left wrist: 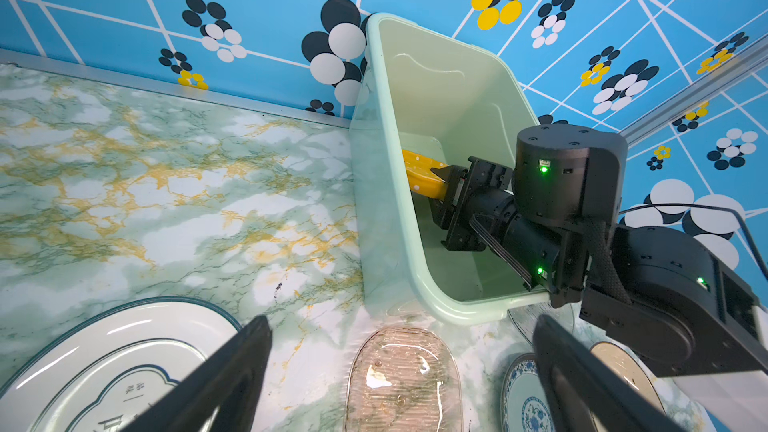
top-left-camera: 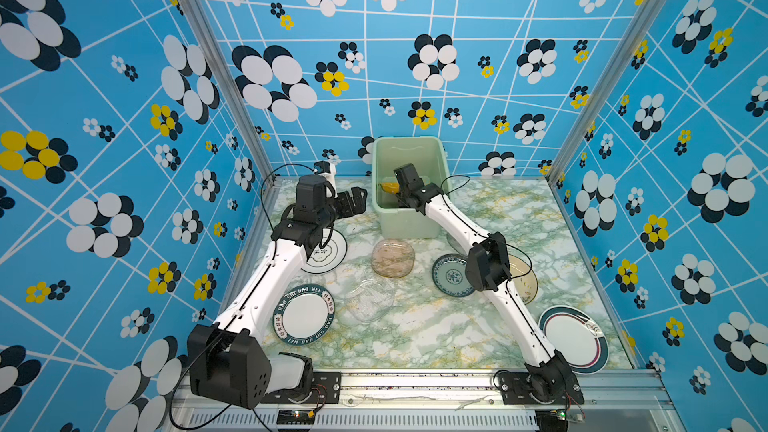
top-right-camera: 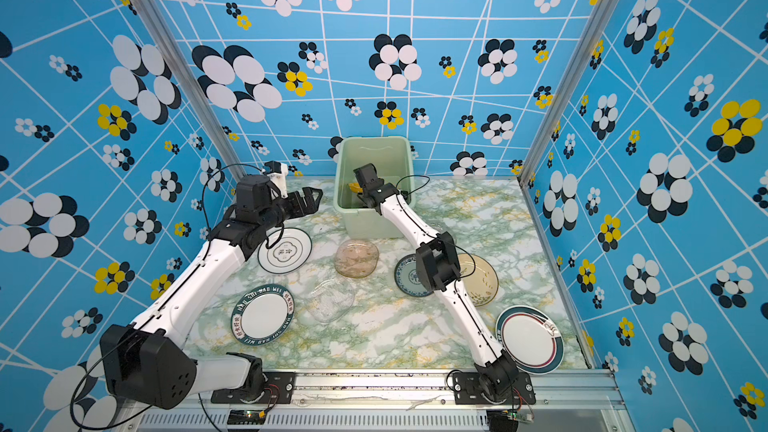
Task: Place the plates into the plastic bin on the countertop
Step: 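Lower the yellow plate into the green bin with the right gripper, then open the right gripper to release the plate inside the bin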
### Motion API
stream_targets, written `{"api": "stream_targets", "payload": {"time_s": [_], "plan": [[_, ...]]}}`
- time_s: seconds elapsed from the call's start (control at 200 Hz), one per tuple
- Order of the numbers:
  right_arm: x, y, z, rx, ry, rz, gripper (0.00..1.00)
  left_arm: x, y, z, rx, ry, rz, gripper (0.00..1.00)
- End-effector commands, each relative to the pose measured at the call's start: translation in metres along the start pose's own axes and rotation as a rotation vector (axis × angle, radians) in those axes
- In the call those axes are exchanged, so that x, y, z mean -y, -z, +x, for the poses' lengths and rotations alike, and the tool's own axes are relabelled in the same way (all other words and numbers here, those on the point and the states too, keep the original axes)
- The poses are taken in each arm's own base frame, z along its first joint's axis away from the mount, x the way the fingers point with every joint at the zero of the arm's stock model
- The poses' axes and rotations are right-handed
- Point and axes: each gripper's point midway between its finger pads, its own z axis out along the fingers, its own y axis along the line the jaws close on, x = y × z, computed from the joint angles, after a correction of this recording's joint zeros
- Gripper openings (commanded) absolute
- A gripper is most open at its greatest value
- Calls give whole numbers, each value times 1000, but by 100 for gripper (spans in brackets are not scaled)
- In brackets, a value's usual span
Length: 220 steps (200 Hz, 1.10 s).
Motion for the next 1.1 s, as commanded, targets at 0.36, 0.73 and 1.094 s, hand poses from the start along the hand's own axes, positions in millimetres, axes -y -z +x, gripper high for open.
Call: {"api": "stream_targets", "payload": {"time_s": [0.36, 0.73, 1.094], "plan": [[30, -23, -13, 7, -1, 67, 41, -1, 2, -13, 24, -6, -13, 99], [55, -25, -16, -9, -1, 166, 47, -5, -1, -12, 14, 2, -29, 99], [78, -26, -27, 6, -8, 264, 51, -9, -5, -9, -2, 13, -51, 99]]}}
